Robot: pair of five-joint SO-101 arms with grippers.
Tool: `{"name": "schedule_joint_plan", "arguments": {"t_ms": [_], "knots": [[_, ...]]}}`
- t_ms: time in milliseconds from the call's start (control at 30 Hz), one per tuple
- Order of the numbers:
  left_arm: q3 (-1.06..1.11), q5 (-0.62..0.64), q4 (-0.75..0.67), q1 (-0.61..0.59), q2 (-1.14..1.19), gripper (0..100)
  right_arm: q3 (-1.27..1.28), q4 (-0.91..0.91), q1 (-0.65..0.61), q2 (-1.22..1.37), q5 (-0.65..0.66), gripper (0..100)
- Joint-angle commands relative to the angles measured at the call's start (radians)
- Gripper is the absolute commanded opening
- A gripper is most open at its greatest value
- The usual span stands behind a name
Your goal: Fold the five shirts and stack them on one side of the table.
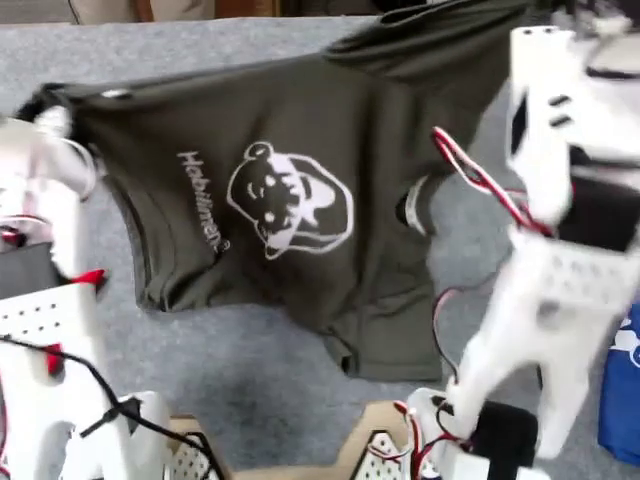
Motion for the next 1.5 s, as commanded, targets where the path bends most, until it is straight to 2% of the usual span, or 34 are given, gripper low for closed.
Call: {"name": "schedule_joint_plan", "arguments": {"t_ms": [0, 133, 233, 333, 567, 700, 867, 1033, 1367, 1467], "knots": [[0.221, -0.081, -0.334, 0.058, -0.008, 2, 0.176, -0.222, -0.033, 0.048, 0.002, 0.5], [0.374, -0.175, -0.551, 0.118, 0.015, 2, 0.349, -0.496, -0.074, 0.157, 0.002, 0.5], [0.373, -0.206, -0.623, 0.129, 0.119, 2, 0.401, -0.643, -0.11, 0.26, 0.002, 0.5], [0.275, -0.206, -0.655, 0.126, 0.311, 2, 0.392, -0.72, -0.133, 0.369, 0.002, 0.5], [-0.176, -0.198, -0.647, 0.104, 0.855, 2, 0.176, -0.75, -0.13, 0.627, -0.104, 0.5], [-0.381, -0.198, -0.638, 0.106, 1.056, 2, -0.053, -0.75, -0.13, 0.78, -0.107, 0.5], [-0.542, -0.198, -0.405, 0.112, 1.109, 2, -0.389, -0.747, -0.128, 0.99, -0.106, 0.5], [-0.609, -0.198, -0.252, 0.117, 1.113, 2, -0.697, -0.551, -0.136, 1.173, -0.104, 0.5], [-0.569, -0.199, -0.241, 0.118, 1.113, 2, -1.194, -0.091, -0.128, 1.417, -0.104, 0.6], [-0.535, -0.203, -0.235, 0.118, 1.11, 2, -1.33, 0.092, -0.136, 1.445, -0.052, 0.7]]}}
